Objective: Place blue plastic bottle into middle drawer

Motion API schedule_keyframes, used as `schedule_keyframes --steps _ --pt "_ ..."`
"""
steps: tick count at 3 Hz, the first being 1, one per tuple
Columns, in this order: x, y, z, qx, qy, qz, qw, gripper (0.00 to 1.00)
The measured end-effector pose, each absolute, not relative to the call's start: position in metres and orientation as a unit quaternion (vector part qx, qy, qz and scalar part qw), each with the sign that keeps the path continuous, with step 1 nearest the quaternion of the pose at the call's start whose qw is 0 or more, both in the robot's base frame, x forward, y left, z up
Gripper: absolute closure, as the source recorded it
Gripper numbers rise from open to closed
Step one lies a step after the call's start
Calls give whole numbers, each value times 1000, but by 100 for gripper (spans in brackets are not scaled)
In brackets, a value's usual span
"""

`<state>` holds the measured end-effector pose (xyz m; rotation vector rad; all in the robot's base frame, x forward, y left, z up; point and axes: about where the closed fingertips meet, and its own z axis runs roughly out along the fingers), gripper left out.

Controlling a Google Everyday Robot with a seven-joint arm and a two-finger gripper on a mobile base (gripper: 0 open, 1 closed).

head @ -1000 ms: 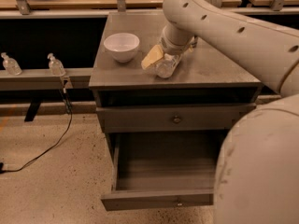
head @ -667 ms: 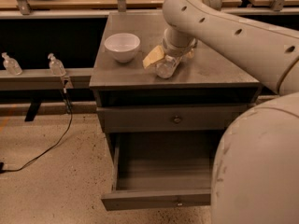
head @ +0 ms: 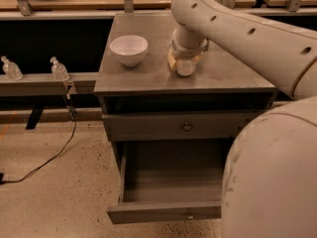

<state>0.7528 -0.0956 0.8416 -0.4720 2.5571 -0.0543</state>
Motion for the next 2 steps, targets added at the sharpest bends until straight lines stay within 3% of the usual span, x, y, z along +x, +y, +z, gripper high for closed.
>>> schedule_keyframes --steps 1,2 --pt "751 -92 841 -205 938 5 281 93" --pt "740 -82 869 -241 910 87 325 100"
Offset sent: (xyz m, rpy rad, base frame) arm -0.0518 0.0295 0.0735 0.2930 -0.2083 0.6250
